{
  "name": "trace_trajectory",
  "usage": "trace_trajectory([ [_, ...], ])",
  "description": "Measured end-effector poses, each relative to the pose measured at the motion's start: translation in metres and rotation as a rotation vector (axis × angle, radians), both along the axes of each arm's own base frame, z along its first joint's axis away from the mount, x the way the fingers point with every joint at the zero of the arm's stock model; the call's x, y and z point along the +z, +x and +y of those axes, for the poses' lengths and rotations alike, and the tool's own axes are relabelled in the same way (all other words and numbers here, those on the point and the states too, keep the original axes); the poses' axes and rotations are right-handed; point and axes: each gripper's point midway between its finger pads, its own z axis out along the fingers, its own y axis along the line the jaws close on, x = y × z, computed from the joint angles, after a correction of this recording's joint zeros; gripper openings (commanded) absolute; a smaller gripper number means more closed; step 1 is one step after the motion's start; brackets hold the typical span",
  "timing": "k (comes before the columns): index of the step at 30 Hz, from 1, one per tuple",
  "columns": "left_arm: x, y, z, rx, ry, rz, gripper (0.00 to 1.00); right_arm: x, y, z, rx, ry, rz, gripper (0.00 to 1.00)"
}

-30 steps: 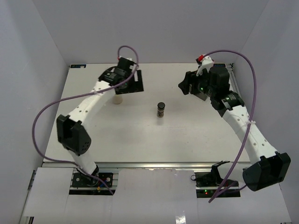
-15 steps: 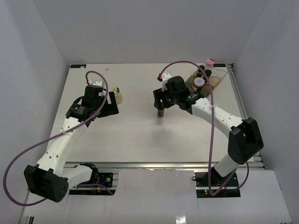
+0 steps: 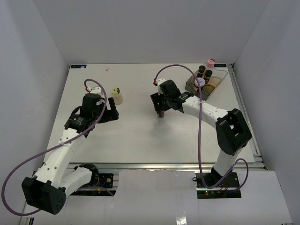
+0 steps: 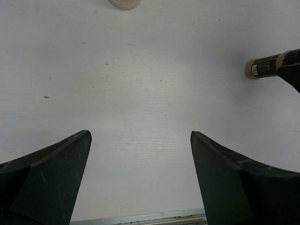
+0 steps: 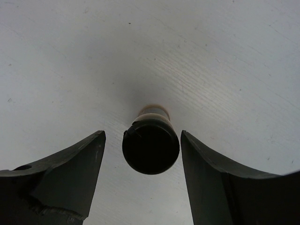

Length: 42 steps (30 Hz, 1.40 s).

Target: Organize the condiment bottles

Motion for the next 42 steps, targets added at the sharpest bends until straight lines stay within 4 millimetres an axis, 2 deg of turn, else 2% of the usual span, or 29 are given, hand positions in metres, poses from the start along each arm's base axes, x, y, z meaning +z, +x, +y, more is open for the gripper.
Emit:
trace_trajectory([
  [3,-0.011,-0.003,0.001,0.001,0.008,0.021,0.98,-0.008,-0.001,0.000,-0.002,-0.020,0.008,0.64],
  [7,-0.019,-0.004,0.003,0.007,0.014,0.023,0.98,-0.012,0.001,-0.001,-0.011,-0.036,0.007,0.43],
  [12,-0.026,-0.007,0.006,0.016,0.022,0.021,0.98,-0.012,0.005,-0.006,-0.038,-0.057,-0.009,0.26],
  [15,-0.027,-0.007,0.007,0.017,0.023,0.021,0.98,-0.011,0.009,-0.013,-0.065,-0.081,-0.027,0.11],
  [16,-0.027,-0.007,0.007,0.017,0.022,0.019,0.98,-0.010,0.011,-0.016,-0.072,-0.089,-0.028,0.08],
  [19,-0.026,-0.007,0.006,0.017,0.018,0.007,0.98,-0.003,0.020,-0.031,-0.108,-0.115,-0.031,0.08],
  [23,-0.023,-0.009,0.007,0.015,0.011,-0.012,0.98,0.035,0.062,-0.076,-0.240,-0.102,-0.076,0.08],
  [26,-0.018,-0.009,0.005,0.009,-0.001,-0.034,0.98,0.073,0.095,-0.132,-0.381,-0.073,-0.125,0.08],
  [29,-0.018,-0.009,0.002,-0.007,-0.015,-0.038,0.98,0.118,0.122,-0.197,-0.531,-0.045,-0.204,0.08],
  [31,-0.021,-0.010,-0.001,-0.019,-0.022,-0.028,0.98,0.144,0.134,-0.239,-0.628,-0.036,-0.261,0.08],
  [34,-0.024,-0.010,-0.003,-0.029,-0.025,-0.016,0.98,0.169,0.141,-0.279,-0.717,-0.036,-0.311,0.08],
  [38,-0.024,-0.010,-0.005,-0.039,-0.034,-0.016,0.98,0.175,0.147,-0.310,-0.783,-0.044,-0.329,0.08],
  [42,-0.027,-0.012,-0.007,-0.046,-0.036,-0.010,0.98,0.152,0.165,-0.338,-0.829,-0.054,-0.291,0.08],
])
